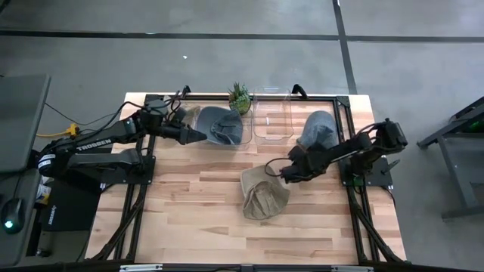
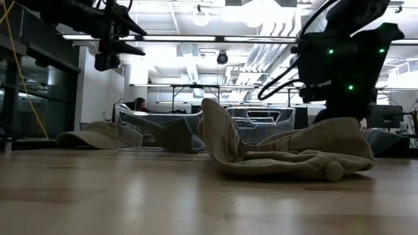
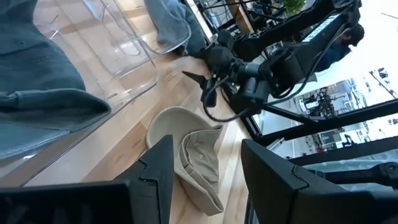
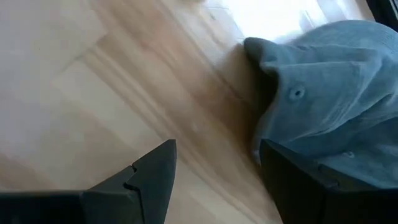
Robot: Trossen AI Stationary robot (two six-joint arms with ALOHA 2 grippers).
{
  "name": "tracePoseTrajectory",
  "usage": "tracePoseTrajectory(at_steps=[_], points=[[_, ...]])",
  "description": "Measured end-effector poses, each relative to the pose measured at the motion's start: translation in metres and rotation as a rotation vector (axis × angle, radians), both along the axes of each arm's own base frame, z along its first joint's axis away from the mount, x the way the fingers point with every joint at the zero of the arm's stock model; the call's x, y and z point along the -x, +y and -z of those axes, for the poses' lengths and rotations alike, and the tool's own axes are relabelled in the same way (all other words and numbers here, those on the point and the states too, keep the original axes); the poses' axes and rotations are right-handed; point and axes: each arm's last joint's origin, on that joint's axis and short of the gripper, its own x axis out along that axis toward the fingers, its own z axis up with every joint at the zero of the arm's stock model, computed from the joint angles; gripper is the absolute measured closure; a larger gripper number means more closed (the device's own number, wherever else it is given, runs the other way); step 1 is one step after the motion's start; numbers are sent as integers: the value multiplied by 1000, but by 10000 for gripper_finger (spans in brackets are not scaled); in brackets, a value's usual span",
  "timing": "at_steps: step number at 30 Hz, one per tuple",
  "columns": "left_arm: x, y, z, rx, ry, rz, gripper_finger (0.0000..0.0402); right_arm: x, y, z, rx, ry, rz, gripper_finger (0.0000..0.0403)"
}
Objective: Pick & Place hat
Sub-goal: Put the gray cap into the left transparent bin
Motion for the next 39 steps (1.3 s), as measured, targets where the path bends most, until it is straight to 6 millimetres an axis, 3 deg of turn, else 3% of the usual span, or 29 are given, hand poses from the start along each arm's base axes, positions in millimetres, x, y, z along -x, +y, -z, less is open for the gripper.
tracePoseTrajectory(at_steps=[39], points=[[-6,3,6,24,33,0,252,12,-85,-4,147,78,299,174]])
